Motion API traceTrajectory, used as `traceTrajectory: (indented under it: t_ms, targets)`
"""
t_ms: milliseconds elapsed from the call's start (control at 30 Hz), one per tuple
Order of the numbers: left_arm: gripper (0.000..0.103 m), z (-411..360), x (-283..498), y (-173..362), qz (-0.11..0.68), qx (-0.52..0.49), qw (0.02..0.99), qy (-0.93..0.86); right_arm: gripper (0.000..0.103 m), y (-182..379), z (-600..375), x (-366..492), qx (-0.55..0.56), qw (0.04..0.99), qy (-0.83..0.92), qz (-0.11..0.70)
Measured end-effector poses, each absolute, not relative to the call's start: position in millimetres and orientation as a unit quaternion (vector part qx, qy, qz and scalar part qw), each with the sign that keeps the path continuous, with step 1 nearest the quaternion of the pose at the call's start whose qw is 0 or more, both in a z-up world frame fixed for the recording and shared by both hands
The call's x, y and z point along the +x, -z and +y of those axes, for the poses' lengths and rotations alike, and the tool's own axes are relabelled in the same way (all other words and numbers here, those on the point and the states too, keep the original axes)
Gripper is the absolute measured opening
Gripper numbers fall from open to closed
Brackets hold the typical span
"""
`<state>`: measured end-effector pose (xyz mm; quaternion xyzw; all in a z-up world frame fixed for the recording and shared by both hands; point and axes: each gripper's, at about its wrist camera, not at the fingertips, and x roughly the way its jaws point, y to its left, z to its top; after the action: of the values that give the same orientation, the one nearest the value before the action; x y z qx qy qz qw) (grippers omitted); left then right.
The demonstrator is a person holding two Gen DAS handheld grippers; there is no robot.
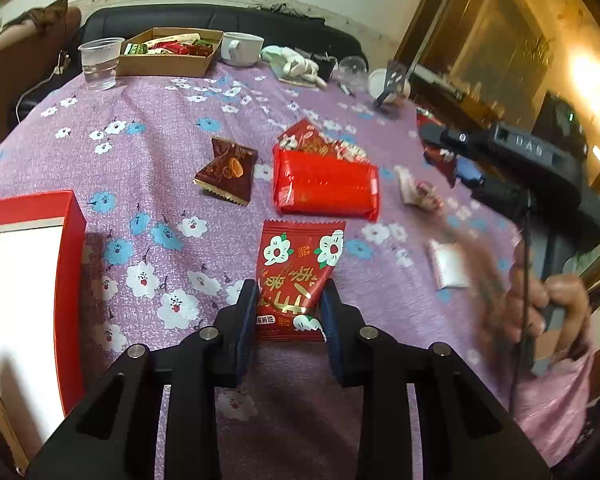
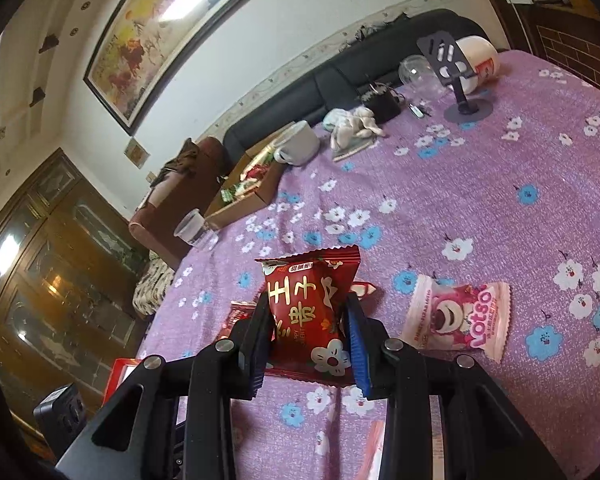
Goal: Organize snacks
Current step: 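Lift and hold the red packets in both tools, then carry both red packets over the tray and open both tools to drop them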
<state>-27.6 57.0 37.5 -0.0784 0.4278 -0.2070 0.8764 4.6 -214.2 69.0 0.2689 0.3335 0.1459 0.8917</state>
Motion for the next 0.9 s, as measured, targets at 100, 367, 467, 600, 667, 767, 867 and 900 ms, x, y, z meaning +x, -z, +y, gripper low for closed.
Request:
traceTrajectory:
  t_ms: [100,367,467,600,667,767,867,900]
  targets:
    - [0.028,62,-31,-43,0.42,-0.093,0.877,0.213,0.035,-73,-211,1,0.273,0.892,-0.162,0.322]
    - [0.028,83,-50,-72,0.388,-0.112,0.888,0.219,0.035,-83,-181,-16,0.231,0.905,-0.187,0.305]
    - [0.028,96,-62,-87,0.368,-0.113,0.899,0.21,0.035,-86,-161,-26,0.22,0.903,-0.203,0.308]
    - [0.028,119,-79,-102,0.345,-0.117,0.91,0.196,0.035,-88,-127,-37,0.204,0.897,-0.234,0.314]
    - [0.028,132,-87,-107,0.337,-0.123,0.914,0.188,0.035,-88,-104,-43,0.197,0.892,-0.252,0.319]
    - [0.028,155,-98,-111,0.326,-0.133,0.921,0.17,0.035,-86,-68,-51,0.196,0.878,-0.286,0.33]
    - [0.028,179,-107,-113,0.316,-0.144,0.926,0.15,0.035,-84,-40,-55,0.201,0.865,-0.312,0.338]
    - [0.028,187,-109,-113,0.313,-0.149,0.927,0.144,0.035,-84,-28,-57,0.198,0.861,-0.319,0.342]
